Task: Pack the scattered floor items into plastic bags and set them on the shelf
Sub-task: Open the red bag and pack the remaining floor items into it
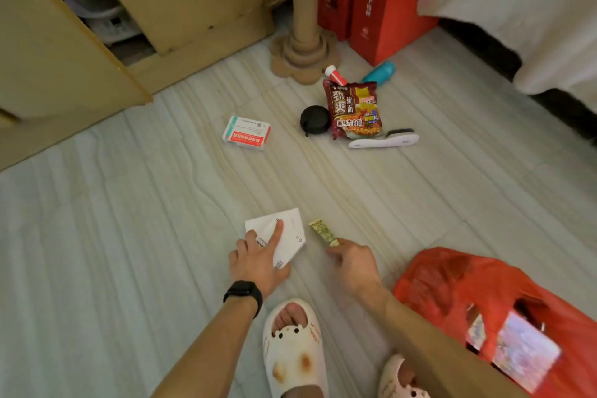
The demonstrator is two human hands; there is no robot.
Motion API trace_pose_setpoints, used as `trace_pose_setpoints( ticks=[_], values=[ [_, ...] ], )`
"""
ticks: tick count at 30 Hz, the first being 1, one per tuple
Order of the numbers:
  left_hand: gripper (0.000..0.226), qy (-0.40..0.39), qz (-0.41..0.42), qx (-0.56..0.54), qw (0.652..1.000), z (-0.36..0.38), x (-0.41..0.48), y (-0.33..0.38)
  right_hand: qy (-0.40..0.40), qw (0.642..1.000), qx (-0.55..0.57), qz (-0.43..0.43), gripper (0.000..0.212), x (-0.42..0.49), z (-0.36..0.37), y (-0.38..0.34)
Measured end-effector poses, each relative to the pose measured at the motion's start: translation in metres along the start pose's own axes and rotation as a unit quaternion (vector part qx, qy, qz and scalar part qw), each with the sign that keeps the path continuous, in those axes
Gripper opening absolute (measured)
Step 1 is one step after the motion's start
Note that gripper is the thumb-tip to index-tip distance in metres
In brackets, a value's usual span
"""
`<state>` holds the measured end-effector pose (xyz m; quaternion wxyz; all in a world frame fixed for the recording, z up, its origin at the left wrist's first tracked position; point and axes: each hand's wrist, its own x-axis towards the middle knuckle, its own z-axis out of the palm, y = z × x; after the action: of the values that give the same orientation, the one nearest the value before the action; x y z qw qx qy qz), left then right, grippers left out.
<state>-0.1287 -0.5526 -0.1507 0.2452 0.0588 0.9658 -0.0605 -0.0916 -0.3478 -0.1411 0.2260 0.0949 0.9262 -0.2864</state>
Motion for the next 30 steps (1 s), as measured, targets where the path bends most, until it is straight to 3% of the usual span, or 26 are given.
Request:
trace_pose_setpoints(
  ticks=[3,8,13,18,22,24,25,27,29,30],
  values=[
    [0.092,-0.010,0.022,0.019,1.000,-0.023,-0.004,-0.005,0.066,0.983,0.169,0.035,0.035,-0.041,-0.031,-0.013],
    [0.095,0.055,0.086,-0.034,0.994,-0.103,-0.015,-0.003,0.170,0.893,0.416,0.030,0.030,-0.164,-0.106,-0.011],
    [0.096,0.109,0.227,-0.036,0.967,-0.201,-0.043,0.065,0.292,0.811,0.481,0.160,0.025,-0.265,-0.136,0.067],
    [0.095,0.138,0.399,0.059,0.905,-0.245,-0.101,0.172,0.254,0.799,0.449,0.310,0.026,-0.283,-0.093,0.145],
    [0.093,0.112,0.498,0.124,0.851,-0.227,-0.143,0.245,0.210,0.782,0.506,0.297,0.027,-0.264,-0.086,0.145],
    [0.093,0.104,0.505,0.097,0.851,-0.209,-0.157,0.268,0.212,0.771,0.535,0.273,0.029,-0.252,-0.094,0.140],
    [0.093,0.092,0.500,0.075,0.858,-0.200,-0.162,0.276,0.231,0.748,0.562,0.268,0.027,-0.248,-0.099,0.141],
    [0.091,0.082,0.487,0.050,0.868,-0.179,-0.173,0.285,0.276,0.642,0.666,0.261,0.021,-0.248,-0.107,0.144],
    [0.088,0.096,0.475,0.050,0.873,-0.159,-0.184,0.289,0.287,0.534,0.764,0.221,0.043,-0.256,-0.113,0.148],
    [0.086,0.102,0.474,0.049,0.873,-0.150,-0.189,0.289,0.285,0.526,0.775,0.203,0.049,-0.260,-0.112,0.149]
  ],
)
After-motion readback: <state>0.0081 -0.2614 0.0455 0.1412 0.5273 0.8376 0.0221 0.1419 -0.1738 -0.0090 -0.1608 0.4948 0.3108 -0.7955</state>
